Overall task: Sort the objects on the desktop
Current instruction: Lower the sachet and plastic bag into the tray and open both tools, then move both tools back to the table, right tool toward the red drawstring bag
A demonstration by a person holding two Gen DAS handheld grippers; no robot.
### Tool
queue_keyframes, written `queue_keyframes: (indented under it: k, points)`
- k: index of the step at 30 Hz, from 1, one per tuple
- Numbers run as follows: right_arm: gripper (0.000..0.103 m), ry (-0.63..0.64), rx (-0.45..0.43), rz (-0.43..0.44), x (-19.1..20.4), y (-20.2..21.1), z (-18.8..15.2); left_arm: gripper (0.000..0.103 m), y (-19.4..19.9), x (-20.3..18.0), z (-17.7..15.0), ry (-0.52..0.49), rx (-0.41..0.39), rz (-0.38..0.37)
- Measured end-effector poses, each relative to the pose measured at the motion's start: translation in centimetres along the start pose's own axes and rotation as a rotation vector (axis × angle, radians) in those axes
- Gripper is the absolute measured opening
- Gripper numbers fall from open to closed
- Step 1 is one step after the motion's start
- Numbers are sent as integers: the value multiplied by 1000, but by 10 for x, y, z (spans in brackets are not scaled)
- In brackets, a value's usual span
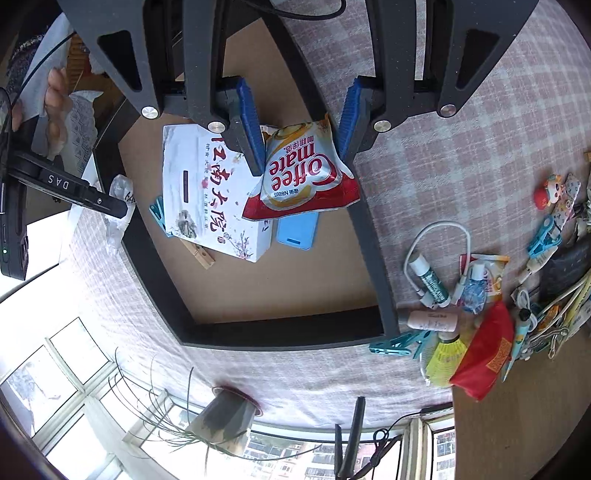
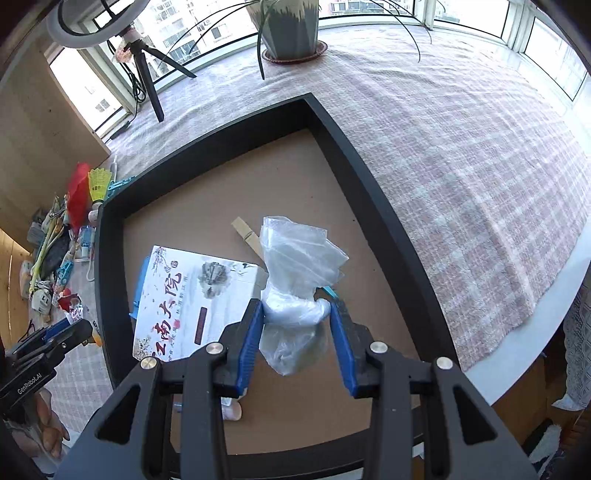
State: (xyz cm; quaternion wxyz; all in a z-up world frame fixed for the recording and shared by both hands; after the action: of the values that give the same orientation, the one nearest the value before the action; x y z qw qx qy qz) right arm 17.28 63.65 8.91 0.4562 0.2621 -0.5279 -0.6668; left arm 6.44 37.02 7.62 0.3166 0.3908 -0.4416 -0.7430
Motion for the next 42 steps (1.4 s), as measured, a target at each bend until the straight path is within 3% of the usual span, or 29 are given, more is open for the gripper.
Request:
queue_keyframes:
  k: [9,13,17,32,42]
  points:
    - [39,-17,-8,-2,-16,4,-2,37,-8,-31,10,-62,3,-18]
    - [46,1,2,4,-13,1,-2,65,-5,-39,10,-81,-9,-26]
    - [49,6,2,0,-8,0,2,65,-3,-31,12,-56,-9,-34]
    - [49,118,-4,37,61,-2,23,63,26,48,18,84,-66,2]
    - [49,156,-3,113,110,-1,30,63,48,131,7,239,-108,51]
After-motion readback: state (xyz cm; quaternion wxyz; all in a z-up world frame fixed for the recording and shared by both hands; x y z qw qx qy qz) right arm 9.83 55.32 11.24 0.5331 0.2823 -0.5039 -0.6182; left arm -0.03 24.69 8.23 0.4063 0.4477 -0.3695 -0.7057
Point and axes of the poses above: each gripper's, at about its wrist camera, not at the fingertips, and y roughly against the way its jaws point, x to its left, z to its top, the point moved 2 cm from there along -y, roughly the way its jaws point, and after that the axes turned 3 degrees about y, right-handed, at the moved point
